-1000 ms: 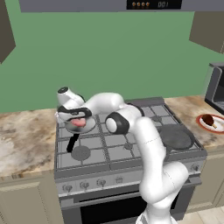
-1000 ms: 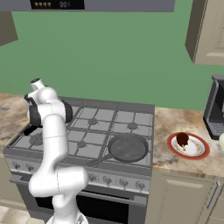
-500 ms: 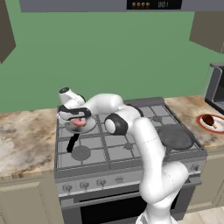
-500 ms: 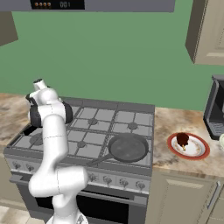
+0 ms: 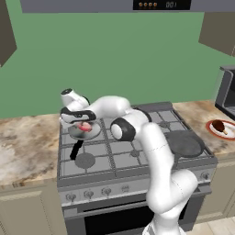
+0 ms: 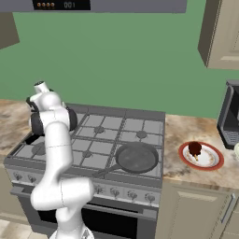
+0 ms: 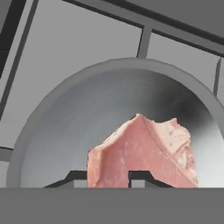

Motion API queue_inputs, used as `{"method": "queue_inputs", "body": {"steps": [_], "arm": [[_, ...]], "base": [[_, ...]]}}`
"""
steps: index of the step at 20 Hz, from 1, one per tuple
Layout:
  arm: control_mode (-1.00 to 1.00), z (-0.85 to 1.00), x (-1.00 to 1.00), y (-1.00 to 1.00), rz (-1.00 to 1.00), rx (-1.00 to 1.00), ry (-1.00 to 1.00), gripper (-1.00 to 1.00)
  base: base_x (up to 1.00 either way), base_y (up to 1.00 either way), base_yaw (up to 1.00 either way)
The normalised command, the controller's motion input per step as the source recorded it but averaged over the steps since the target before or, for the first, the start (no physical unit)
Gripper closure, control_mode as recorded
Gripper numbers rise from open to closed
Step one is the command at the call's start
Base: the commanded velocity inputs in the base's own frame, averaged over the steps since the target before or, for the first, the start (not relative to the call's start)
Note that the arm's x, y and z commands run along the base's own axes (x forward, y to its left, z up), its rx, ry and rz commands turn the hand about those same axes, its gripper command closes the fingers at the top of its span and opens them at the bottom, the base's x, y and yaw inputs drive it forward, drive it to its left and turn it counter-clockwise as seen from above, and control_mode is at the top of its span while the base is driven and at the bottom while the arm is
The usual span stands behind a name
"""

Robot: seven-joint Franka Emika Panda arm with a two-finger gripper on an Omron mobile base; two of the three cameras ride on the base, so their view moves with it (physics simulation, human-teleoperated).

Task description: Place one of the steaks on the plate and the other in the bowl. Then place the bowl in the fridge.

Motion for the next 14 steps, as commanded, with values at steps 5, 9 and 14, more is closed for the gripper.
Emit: {"method": "queue_inputs", "body": {"steps": [5,9,14], "arm": [[-1.00,0.10,-0.20,0.01,0.05,0.00,-0.02,1.00],[-1.00,0.86,-0.26,-0.15,0.16,0.00,-0.02,1.00],[-1.00,0.84,-0.27,-0.62,0.20,0.01,-0.13,1.00]], "base": [[0.00,0.00,0.00],[0.00,0.00,0.00],[0.00,0.00,0.00]]}}
